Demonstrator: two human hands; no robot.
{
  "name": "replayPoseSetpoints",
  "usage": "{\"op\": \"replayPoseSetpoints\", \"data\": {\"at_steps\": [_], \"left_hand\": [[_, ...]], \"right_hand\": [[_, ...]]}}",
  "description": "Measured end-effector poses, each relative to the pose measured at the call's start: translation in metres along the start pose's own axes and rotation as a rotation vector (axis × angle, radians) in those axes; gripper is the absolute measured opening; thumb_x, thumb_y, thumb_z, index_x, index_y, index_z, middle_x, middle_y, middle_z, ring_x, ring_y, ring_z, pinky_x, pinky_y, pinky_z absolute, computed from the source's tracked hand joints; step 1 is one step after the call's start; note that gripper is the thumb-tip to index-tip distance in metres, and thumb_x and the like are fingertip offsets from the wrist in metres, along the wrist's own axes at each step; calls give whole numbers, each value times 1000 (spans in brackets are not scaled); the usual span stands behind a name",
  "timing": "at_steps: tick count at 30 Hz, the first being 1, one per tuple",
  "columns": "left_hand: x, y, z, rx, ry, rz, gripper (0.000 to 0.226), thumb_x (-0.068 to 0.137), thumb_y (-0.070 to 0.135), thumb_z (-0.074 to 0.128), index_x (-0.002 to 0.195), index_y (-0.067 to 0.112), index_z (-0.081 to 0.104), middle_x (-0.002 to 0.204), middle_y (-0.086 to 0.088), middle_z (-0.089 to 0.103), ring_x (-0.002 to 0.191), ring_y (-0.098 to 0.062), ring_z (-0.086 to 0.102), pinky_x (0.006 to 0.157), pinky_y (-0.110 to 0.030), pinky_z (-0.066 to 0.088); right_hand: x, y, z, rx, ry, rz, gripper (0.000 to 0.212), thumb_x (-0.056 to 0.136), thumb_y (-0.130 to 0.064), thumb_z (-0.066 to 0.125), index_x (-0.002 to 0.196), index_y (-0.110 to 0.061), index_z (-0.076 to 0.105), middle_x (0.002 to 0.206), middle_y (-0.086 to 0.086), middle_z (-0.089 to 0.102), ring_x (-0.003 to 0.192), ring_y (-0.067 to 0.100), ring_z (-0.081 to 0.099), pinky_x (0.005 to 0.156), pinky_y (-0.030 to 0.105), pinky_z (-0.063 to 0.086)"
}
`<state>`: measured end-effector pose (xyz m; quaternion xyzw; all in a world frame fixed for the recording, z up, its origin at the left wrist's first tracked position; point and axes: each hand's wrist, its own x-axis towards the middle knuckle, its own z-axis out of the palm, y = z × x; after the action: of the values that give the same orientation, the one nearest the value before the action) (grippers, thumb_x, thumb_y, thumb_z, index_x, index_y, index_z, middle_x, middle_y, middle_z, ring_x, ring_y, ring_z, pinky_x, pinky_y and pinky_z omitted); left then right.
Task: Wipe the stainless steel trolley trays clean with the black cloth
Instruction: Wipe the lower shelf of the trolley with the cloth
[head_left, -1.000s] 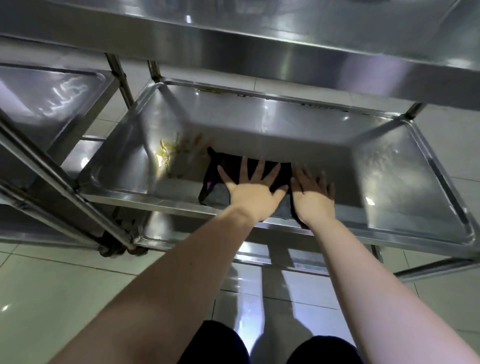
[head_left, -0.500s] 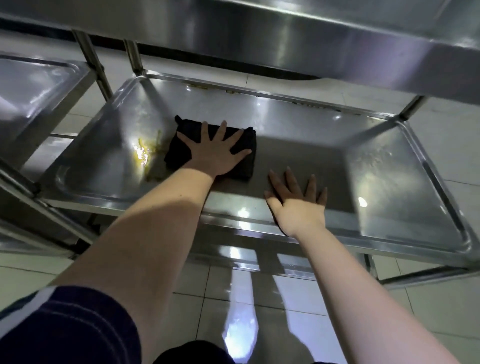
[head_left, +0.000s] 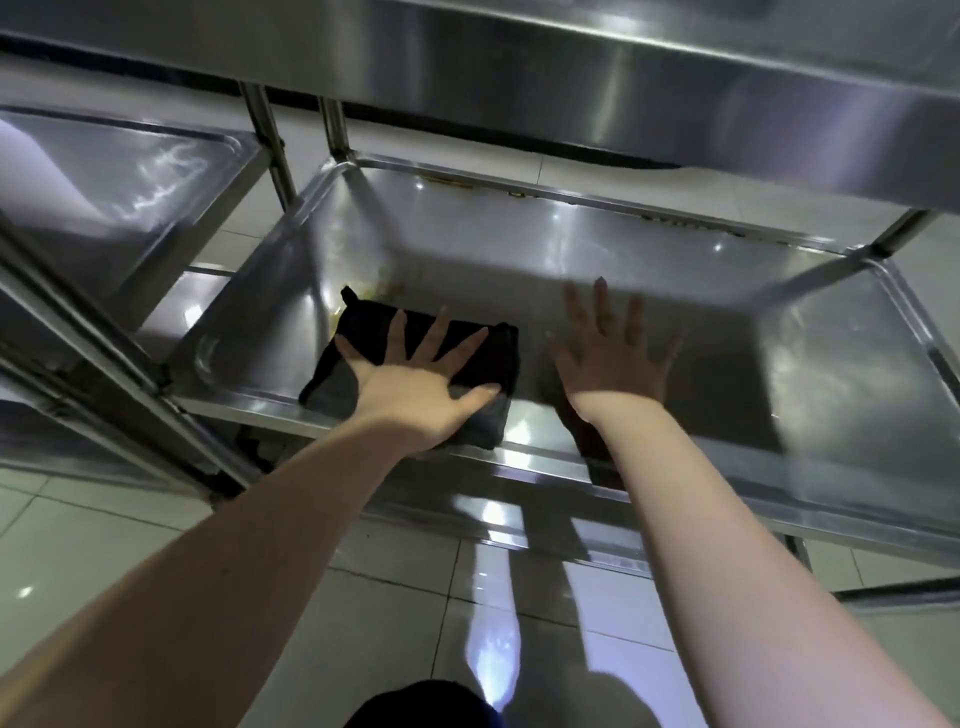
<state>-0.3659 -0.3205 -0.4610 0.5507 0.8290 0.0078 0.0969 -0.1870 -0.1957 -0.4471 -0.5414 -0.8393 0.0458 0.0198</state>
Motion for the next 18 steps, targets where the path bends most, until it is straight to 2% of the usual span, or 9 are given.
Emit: {"op": "replayPoseSetpoints", "data": {"at_steps": [3,7,12,18], "left_hand": [[6,-2,4,-13,18,4,69,69,93,1,132,72,-17,158,23,-18,148,-24,-20,97,-76,-21],[21,-7,6,-48,-11,-10,70,69,95,8,133,73,-12,159,22,-17,148,-24,-20,91,-76,-25],[81,-14,-2,-7,67,-39,73,74,92,8,139,67,-10,162,14,-14,148,-34,-16,90,-82,-16],[187,-7,-29,45,75,58,73,79,89,12,144,63,-4,164,11,-7,148,-37,-9,91,-85,-9]], "right_hand": [[45,-30,-4,14,-21,-96,60,101,-59,14,154,-42,-7,164,-6,-11,148,36,-17,113,67,-7],[65,-27,18,-23,-27,-17,61,96,-66,14,153,-46,2,164,-11,2,147,44,-9,105,78,-3],[78,-24,31,-48,-47,-26,60,92,-69,8,149,-51,-1,164,-12,0,146,46,-4,108,74,1],[82,-19,42,-73,-10,-47,61,88,-74,4,146,-56,-5,164,-15,-3,147,45,-6,108,74,1]]}}
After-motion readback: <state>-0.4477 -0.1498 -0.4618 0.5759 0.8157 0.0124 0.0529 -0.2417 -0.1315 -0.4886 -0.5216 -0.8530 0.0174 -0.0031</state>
